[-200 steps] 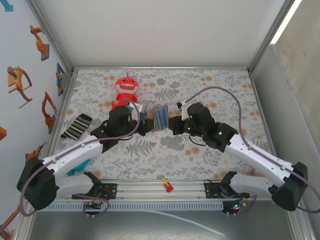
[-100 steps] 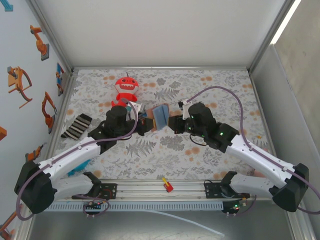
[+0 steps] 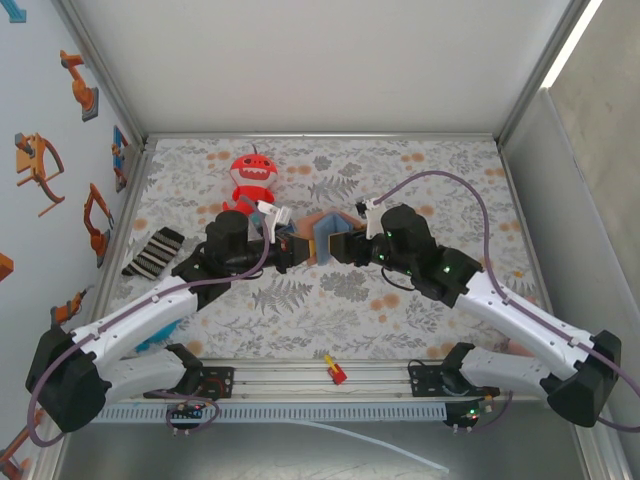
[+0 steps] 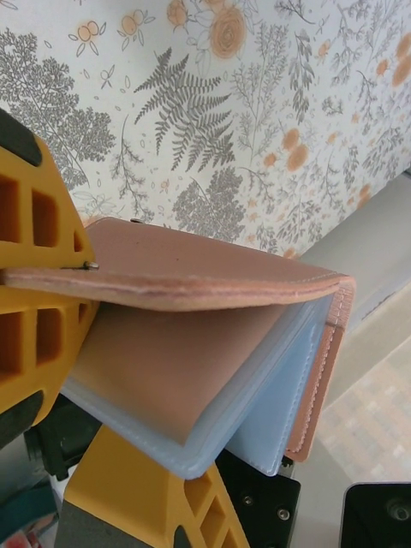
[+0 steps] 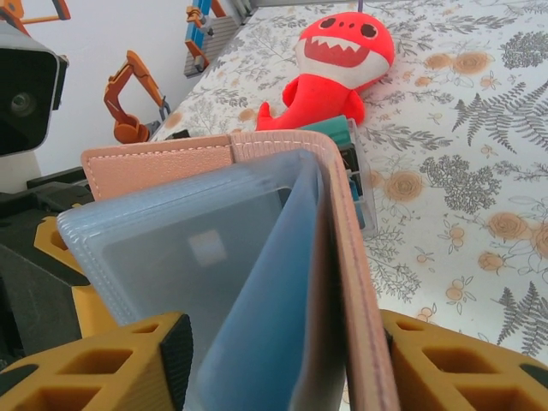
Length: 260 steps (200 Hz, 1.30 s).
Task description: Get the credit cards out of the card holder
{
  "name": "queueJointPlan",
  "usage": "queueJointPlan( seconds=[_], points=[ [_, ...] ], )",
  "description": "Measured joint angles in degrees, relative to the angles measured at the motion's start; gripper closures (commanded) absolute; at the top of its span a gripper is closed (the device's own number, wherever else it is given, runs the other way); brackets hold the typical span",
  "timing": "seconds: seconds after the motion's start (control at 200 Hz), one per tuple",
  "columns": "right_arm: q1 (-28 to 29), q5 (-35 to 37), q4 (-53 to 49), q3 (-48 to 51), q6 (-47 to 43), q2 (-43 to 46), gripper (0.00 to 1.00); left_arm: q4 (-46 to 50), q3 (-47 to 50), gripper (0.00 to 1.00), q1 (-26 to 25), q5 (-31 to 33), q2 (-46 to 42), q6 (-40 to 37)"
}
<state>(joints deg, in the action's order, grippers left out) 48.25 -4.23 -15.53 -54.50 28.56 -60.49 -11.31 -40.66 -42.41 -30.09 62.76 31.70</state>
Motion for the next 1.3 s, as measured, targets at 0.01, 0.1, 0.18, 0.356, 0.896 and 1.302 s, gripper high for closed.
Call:
queueJointPlan(
  seconds=[0.01,0.1,0.18,0.356,0.896,1.302],
  points=[
    [0.0,0.0,0.0,0.0,-0.1,0.0,0.45,0.0,0.0,1.0,0.0,0.0,0.0,0.1],
    [0.0,-0.5,0.0,0.0,-0.6,0.2,0.44,-0.7,0.0,1.0,0.0,-0.7,0.1,1.7],
    [0.0,-0.7,0.0,0.1,-1.4,0.2,0.39,-1.5,0.0,1.0,0.1,-1.5,0.7,3.8],
    [0.0,-0.7,-0.1,0.1,-2.7,0.2,0.33,-4.1,0.0,1.0,0.9,-4.3,3.3,9.2],
    [0.0,2.3,-1.4,1.1,-4.1,0.2,0.26,-9.9,0.0,1.0,2.3,-8.5,4.9,16.4],
    [0.0,6.4,-2.3,1.3,-3.8,0.2,0.42,-10.6,0.0,1.0,2.4,-10.1,5.4,17.6]
  ],
)
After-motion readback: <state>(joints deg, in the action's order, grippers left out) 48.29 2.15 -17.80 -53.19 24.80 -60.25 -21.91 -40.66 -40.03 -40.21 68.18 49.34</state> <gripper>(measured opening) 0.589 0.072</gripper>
